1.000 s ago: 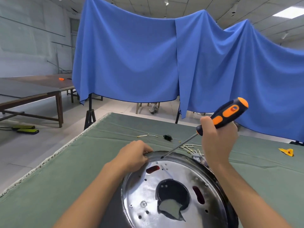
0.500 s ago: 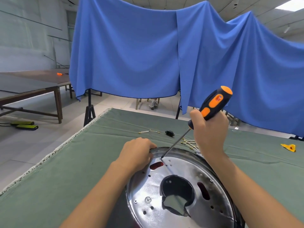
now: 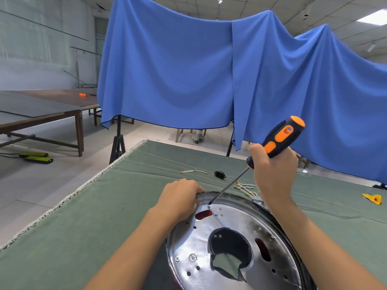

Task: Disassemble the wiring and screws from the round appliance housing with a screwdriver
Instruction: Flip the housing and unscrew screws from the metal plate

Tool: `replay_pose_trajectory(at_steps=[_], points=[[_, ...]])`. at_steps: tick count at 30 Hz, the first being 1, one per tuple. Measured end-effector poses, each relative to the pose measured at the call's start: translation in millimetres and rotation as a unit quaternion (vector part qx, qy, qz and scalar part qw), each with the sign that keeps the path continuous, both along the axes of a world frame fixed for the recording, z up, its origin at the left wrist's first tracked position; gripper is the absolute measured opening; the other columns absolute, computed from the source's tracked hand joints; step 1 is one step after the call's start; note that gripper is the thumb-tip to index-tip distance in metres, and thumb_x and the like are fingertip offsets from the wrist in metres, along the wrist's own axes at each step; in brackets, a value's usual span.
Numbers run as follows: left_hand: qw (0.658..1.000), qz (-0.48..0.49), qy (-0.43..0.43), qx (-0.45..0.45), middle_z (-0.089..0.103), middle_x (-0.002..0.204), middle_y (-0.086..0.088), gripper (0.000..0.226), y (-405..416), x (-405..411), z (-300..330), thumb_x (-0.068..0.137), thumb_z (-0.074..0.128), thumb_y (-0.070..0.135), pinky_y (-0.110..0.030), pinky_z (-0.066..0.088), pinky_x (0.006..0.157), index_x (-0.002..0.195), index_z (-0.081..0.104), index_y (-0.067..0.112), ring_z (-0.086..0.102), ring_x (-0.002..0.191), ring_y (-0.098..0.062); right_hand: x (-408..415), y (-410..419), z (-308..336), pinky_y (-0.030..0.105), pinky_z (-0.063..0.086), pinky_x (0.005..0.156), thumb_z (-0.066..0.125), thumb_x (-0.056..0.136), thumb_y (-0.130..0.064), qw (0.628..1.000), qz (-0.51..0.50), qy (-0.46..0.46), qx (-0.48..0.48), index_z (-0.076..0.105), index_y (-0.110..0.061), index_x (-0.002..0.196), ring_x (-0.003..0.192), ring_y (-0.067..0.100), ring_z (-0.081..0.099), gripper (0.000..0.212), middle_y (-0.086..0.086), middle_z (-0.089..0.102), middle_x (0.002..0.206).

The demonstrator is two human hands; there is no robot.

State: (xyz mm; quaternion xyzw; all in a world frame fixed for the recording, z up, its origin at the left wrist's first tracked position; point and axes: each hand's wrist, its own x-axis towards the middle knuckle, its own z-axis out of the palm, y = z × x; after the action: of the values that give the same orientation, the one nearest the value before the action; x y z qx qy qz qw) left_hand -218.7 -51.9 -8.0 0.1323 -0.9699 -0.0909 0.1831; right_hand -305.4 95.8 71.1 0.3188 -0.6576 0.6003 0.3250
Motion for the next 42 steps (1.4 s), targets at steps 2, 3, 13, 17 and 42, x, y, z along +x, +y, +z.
replay_pose_trajectory(at_steps=[2, 3, 13, 17, 42], points=[[1.000, 0.000, 0.002, -0.001, 0.065, 0.084, -0.002, 0.010, 0.7, 0.3, 0.4, 0.082, 0.053, 0.014, -0.030, 0.037, 0.061, 0.086, 0.061, 0.018, 0.055, 0.083, -0.028, -0.2, -0.3, -1.0, 0.007, 0.034, 0.042, 0.053, 0.066, -0.020, 1.000, -0.002, 0.001, 0.000, 0.042, -0.015, 0.051, 0.042, -0.001, 0.046, 0.020, -0.018, 0.049, 0.040], [1.000, 0.001, 0.002, -0.003, 0.066, 0.085, -0.002, 0.012, 0.7, 0.2, 0.6, 0.082, 0.052, 0.014, -0.030, 0.037, 0.061, 0.087, 0.062, 0.018, 0.056, 0.084, -0.028, -0.6, -0.4, -1.2, 0.007, 0.034, 0.042, 0.053, 0.066, -0.020, 1.000, -0.004, 0.001, 0.000, 0.043, -0.012, 0.051, 0.042, 0.000, 0.046, 0.020, -0.018, 0.050, 0.041], [1.000, -0.006, 0.005, 0.004, 0.063, 0.079, -0.002, 0.012, 0.8, 1.4, 1.0, 0.082, 0.052, 0.012, -0.029, 0.036, 0.060, 0.076, 0.056, 0.021, 0.053, 0.078, -0.027, -2.9, -0.9, -4.6, 0.010, 0.037, 0.043, 0.054, 0.066, -0.024, 1.000, -0.008, -0.010, -0.002, 0.047, -0.006, 0.056, 0.045, 0.003, 0.048, 0.022, -0.009, 0.052, 0.043], [1.000, -0.005, 0.007, 0.001, 0.063, 0.078, -0.001, 0.010, 0.3, 0.9, 0.0, 0.082, 0.051, 0.012, -0.028, 0.035, 0.059, 0.078, 0.057, 0.018, 0.053, 0.077, -0.026, -4.2, -1.6, -3.9, 0.018, 0.039, 0.044, 0.054, 0.067, -0.025, 1.000, -0.007, -0.014, 0.012, 0.046, -0.007, 0.056, 0.045, 0.006, 0.044, 0.023, -0.009, 0.047, 0.042], [0.998, 0.006, 0.032, 0.059, 0.068, 0.107, 0.007, 0.029, 4.7, 4.7, 3.6, 0.089, 0.050, 0.025, -0.031, 0.046, 0.079, 0.113, 0.064, 0.029, 0.060, 0.102, -0.019, 9.1, -38.8, 38.7, 0.038, 0.049, 0.062, 0.054, 0.076, -0.025, 0.965, 0.022, -0.091, 0.246, 0.041, -0.018, 0.061, 0.076, 0.032, 0.067, 0.022, 0.009, 0.059, 0.063]])
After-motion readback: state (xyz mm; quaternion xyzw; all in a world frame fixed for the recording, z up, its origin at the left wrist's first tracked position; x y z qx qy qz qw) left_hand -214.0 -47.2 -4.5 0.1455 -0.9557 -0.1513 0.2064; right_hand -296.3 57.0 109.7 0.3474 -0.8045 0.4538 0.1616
